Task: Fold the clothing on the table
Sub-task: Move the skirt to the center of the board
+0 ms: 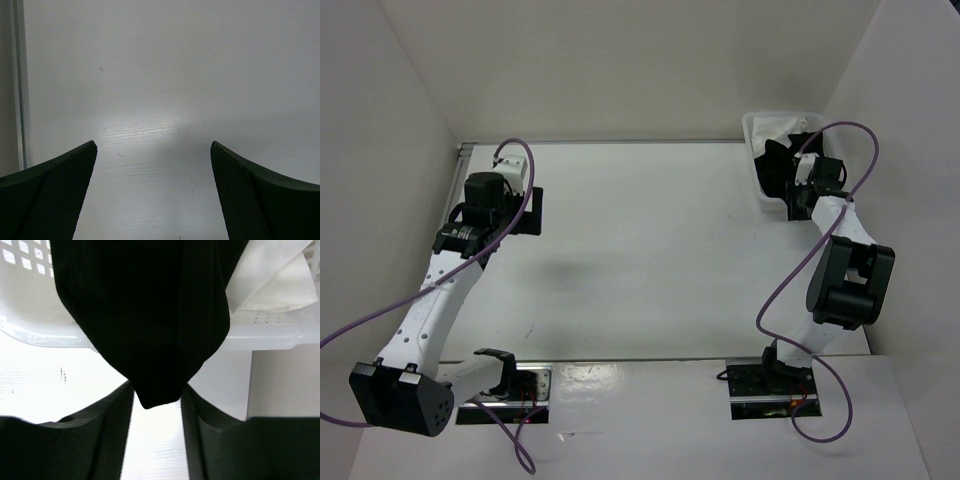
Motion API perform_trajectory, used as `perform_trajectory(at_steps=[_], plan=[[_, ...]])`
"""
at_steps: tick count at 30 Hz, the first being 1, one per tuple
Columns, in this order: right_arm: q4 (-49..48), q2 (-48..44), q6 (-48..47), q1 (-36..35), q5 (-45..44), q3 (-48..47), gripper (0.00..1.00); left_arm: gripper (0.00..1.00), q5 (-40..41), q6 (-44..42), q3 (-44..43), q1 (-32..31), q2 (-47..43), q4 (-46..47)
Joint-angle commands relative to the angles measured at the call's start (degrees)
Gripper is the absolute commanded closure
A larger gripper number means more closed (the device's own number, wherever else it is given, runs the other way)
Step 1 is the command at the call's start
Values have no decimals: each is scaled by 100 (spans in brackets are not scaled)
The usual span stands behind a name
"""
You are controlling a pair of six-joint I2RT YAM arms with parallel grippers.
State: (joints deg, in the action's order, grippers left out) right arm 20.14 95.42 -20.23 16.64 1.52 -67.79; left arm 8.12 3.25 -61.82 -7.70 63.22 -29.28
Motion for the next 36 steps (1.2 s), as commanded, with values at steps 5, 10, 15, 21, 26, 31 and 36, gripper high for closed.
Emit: perform_trajectory(at_steps=[5, 10, 15, 21, 26, 31, 36], plan=[[-221, -111, 54, 32, 182, 47, 81, 0, -91, -17, 12, -3, -117, 133], [-160, -348, 54, 32, 182, -164, 100, 0, -91, -17, 12, -3, -117, 133], [200, -813, 186, 32, 454, -883, 100, 0, -91, -17, 12, -3, -117, 133], [157, -1577, 659, 32, 1270, -1684, 100, 0, -39, -17, 12, -3, -117, 133], [34, -2088, 1240, 32, 2403, -2089, 100, 0, -39, -17, 65, -3, -64, 133], [-72, -2624, 1663, -309, 3829, -2107, 100, 0, 14, -17, 65, -3, -12, 133], [149, -2721, 1758, -961, 5005, -2283, 100, 0, 14, -17, 65, -3, -73, 186]])
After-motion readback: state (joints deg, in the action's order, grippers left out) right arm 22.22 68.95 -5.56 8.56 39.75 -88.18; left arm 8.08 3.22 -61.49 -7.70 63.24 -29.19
